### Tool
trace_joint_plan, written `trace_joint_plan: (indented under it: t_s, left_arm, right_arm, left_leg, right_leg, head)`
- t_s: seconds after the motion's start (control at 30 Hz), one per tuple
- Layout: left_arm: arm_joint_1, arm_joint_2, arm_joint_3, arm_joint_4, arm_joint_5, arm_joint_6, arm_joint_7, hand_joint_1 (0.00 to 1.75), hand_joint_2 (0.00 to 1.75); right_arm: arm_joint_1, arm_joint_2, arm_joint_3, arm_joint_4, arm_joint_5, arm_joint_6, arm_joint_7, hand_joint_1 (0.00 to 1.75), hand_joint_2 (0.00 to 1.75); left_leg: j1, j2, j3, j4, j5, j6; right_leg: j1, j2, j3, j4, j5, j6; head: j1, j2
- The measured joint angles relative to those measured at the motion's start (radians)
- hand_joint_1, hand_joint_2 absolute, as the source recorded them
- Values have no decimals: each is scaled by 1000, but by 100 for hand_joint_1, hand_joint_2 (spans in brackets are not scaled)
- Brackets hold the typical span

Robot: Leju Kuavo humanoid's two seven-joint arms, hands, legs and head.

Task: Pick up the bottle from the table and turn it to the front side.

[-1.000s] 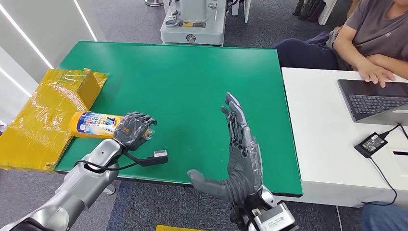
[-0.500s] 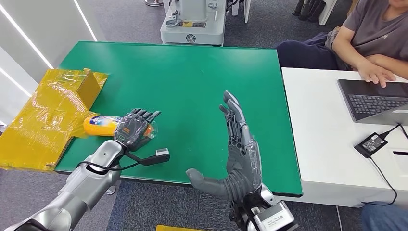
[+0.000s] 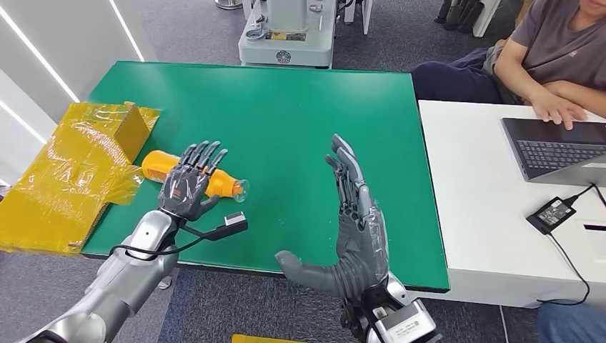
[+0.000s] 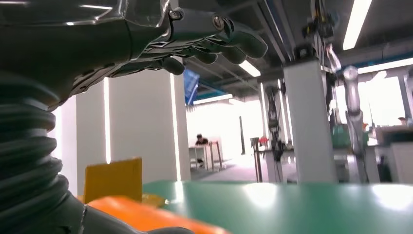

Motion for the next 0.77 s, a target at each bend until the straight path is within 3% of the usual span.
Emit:
trace_joint_plan:
  t_s: [0.1,0.17,0.27,0.4,0.5,0.63,0.77]
  left_arm:
    - [48,-52,179,-150,-12,27,-211,0,175]
    - [74,-98,327,-257,73,34,-333,0,175]
    - [123,-153,437,-452,396,38,-374,0,175]
    - [205,-229,427,-747,888,30,-386,0,175]
    - [269,-293,392,-958,1135,-100,-390,0,175]
    - [338,-381,379,-1136,1260,-374,-390,0,175]
    - [368,-426,366,-1188,1300,-504,-390,0,175]
  right_arm:
    - [4,0,-3,-2,5,-2,0,0,175]
    - [6,0,-5,-3,7,-4,0,0,175]
    - [12,0,-8,-6,9,-7,0,0,175]
    - [12,0,-10,-5,10,-20,1,0,175]
    - [9,0,-10,-3,14,-37,2,0,175]
    - [8,0,-15,2,27,-46,2,0,175]
    - [10,0,-31,4,39,-43,2,0,175]
  left_leg:
    - [-1,0,0,0,0,0]
    - [-1,2,0,0,-1,0]
    - [0,4,1,0,-3,-1]
    - [0,-1,1,0,-2,0]
    - [0,-1,0,0,-3,0]
    - [-1,-1,1,0,-3,1]
    - [0,-2,1,0,-3,2]
  right_leg:
    - [0,0,0,0,0,0]
    - [-1,2,0,0,0,0]
    - [0,3,0,-1,0,0]
    - [0,-2,2,-1,-1,1]
    - [0,-2,3,-2,-1,1]
    - [-1,-2,3,-2,-1,2]
    - [-1,-4,4,-2,-1,2]
  head:
    - [0,0]
    - [0,0]
    - [0,0]
    - [0,0]
    - [0,0]
    - [0,0]
    - [0,0]
